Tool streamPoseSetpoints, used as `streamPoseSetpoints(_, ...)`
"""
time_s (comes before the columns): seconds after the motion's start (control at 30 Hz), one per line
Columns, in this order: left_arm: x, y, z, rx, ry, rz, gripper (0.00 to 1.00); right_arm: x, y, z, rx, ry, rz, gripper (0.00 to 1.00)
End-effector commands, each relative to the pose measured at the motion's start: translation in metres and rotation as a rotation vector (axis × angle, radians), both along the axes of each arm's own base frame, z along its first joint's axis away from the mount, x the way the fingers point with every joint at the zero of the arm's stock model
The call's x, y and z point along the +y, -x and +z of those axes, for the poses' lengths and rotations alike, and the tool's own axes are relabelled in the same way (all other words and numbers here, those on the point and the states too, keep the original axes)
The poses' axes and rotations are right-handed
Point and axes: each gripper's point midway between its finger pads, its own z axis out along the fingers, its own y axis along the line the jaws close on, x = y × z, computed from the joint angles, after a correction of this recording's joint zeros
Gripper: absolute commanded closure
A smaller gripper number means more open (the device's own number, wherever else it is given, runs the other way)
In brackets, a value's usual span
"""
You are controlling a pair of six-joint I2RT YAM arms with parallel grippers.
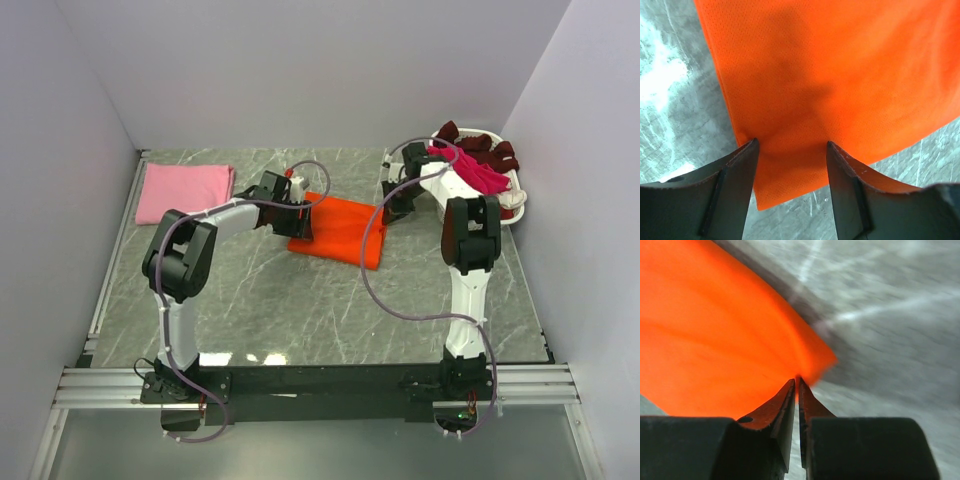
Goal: Fold and stack the t-shirts
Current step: Fold the tshirt
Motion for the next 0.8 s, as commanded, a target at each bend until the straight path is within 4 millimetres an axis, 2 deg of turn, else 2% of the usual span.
streamPoseSetpoints(0.0,0.012,0.001,-0.019,0.049,-0.081,0.035,0.37,-0.019,-0.004,0.043,-0.088,-0.005,0.014,0.85)
streamPoseSetpoints(0.1,0.011,0.0,-0.016,0.043,-0.078,0.039,0.37,-0.032,0.0,0.033,-0.049,0.006,0.008,0.85)
streamPoseSetpoints(0.2,0.005,-0.005,0.008,-0.016,-0.031,0.028,0.36,-0.038,0.005,0.033,-0.056,0.007,0.031,0.86)
streamPoseSetpoints(0.27,0.001,-0.008,0.028,-0.066,0.002,0.008,0.34,-0.032,0.002,0.058,-0.134,-0.025,0.058,0.85)
streamPoseSetpoints(0.3,-0.001,-0.01,0.049,-0.11,0.025,0.002,0.33,-0.028,0.005,0.066,-0.152,-0.044,0.073,0.85)
streamPoseSetpoints(0.33,-0.002,-0.012,0.061,-0.139,0.038,-0.005,0.32,-0.023,0.005,0.087,-0.201,-0.075,0.092,0.85)
streamPoseSetpoints(0.37,-0.003,-0.012,0.071,-0.163,0.05,-0.013,0.31,-0.015,0.008,0.098,-0.222,-0.127,0.125,0.85)
streamPoseSetpoints(0.4,-0.004,-0.014,0.092,-0.208,0.068,-0.013,0.3,-0.008,0.011,0.11,-0.24,-0.161,0.142,0.84)
streamPoseSetpoints(0.43,-0.004,-0.014,0.101,-0.23,0.075,-0.016,0.3,-0.002,0.016,0.123,-0.26,-0.195,0.168,0.84)
streamPoseSetpoints(0.5,-0.003,-0.015,0.124,-0.29,0.096,-0.01,0.29,0.015,0.024,0.136,-0.264,-0.273,0.204,0.84)
streamPoseSetpoints(0.6,-0.004,-0.012,0.138,-0.312,0.127,-0.008,0.28,0.032,0.029,0.135,-0.23,-0.316,0.215,0.83)
streamPoseSetpoints(0.67,-0.008,-0.008,0.139,-0.3,0.155,-0.02,0.28,0.044,0.032,0.121,-0.175,-0.331,0.218,0.83)
streamPoseSetpoints(0.77,-0.009,-0.003,0.131,-0.274,0.164,-0.025,0.29,0.053,0.031,0.098,-0.111,-0.319,0.208,0.83)
